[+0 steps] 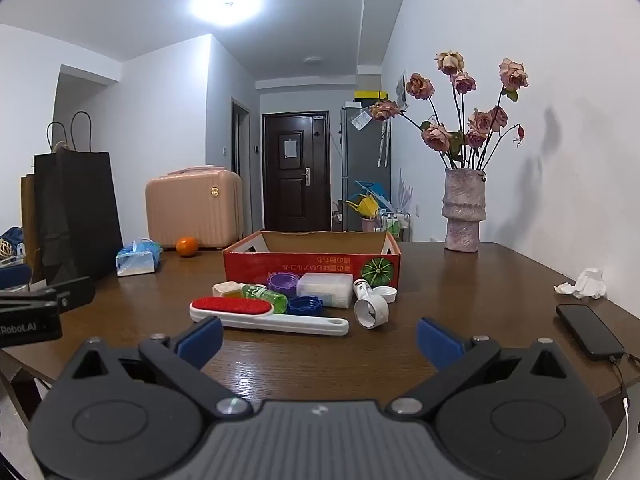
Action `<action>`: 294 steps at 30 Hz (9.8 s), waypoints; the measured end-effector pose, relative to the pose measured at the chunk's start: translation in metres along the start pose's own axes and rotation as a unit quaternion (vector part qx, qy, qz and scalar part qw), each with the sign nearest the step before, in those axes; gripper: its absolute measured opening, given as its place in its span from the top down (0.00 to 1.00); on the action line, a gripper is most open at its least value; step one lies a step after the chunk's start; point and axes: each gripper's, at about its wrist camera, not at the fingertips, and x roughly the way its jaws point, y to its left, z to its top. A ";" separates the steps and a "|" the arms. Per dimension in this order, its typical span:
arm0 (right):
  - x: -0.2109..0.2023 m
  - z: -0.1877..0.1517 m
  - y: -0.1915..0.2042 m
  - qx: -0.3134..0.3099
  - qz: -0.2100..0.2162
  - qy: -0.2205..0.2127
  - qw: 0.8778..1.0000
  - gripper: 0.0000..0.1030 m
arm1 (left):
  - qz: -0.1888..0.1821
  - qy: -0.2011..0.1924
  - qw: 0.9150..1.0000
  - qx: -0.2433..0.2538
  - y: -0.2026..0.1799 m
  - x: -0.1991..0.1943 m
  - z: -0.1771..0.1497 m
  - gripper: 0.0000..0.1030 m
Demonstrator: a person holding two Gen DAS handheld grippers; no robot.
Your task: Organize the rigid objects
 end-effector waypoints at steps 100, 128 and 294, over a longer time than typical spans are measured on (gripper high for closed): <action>0.012 -0.003 -0.002 0.017 0.004 0.034 0.999 0.00 | -0.009 0.010 1.000 0.017 -0.001 0.005 -0.003 0.00; 0.154 -0.006 -0.076 0.091 0.038 0.119 0.988 0.00 | -0.090 0.148 0.983 -0.067 0.029 0.201 0.003 0.00; 0.211 0.017 -0.044 0.015 0.060 0.113 0.992 0.30 | -0.106 0.217 0.970 -0.004 0.000 0.261 0.006 0.00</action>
